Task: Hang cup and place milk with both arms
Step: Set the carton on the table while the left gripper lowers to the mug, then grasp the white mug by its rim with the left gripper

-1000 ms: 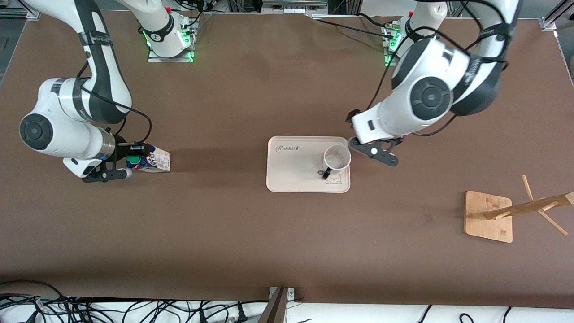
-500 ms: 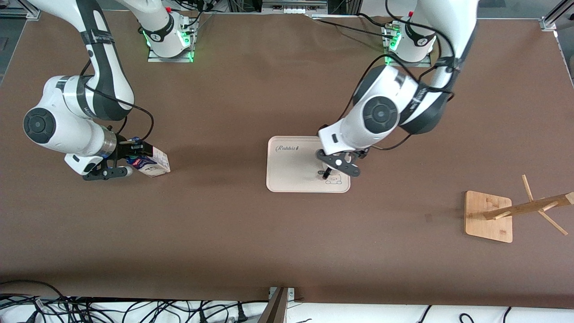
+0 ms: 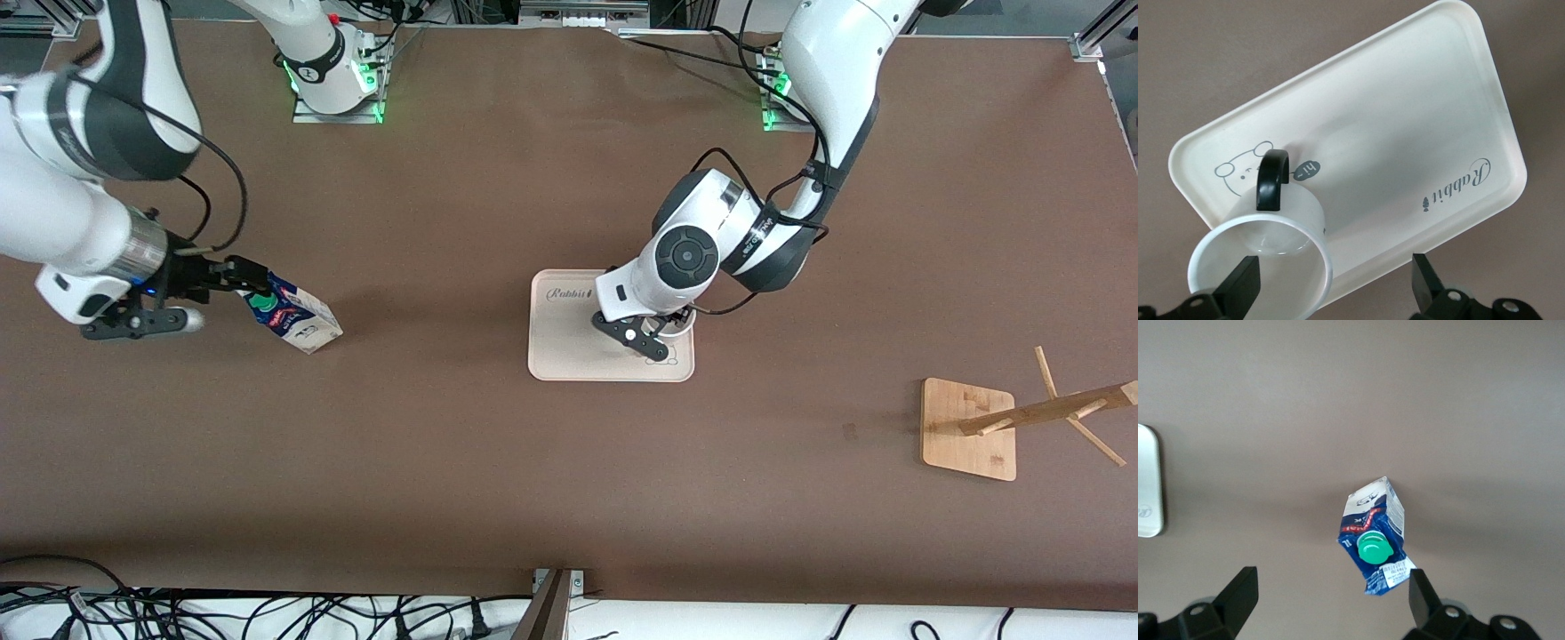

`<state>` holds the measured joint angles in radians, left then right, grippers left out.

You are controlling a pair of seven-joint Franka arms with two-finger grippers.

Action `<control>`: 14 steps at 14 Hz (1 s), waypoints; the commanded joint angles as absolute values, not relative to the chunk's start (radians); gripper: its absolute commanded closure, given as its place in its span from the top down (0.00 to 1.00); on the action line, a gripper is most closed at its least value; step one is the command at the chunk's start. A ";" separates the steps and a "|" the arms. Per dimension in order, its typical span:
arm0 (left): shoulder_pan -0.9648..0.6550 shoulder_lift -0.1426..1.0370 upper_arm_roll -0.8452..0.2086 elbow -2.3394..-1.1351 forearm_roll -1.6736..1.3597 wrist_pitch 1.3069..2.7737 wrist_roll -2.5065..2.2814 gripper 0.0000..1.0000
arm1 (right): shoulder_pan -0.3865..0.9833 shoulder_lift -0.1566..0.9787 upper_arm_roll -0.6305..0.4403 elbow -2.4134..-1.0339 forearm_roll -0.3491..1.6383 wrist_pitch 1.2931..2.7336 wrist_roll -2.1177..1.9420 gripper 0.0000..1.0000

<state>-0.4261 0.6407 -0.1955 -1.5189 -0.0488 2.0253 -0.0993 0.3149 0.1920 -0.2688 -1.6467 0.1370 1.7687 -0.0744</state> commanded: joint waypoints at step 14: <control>-0.448 0.669 -0.196 -1.558 -0.025 2.014 -0.193 1.00 | 0.201 -0.026 -0.169 -1.720 0.011 1.701 -0.083 1.00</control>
<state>-0.4379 0.6798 -0.1948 -1.5451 -0.0419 2.0221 -0.1549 0.2230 -0.0316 -0.1967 -1.7305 0.0240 1.6925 -0.0833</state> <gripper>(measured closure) 0.000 0.000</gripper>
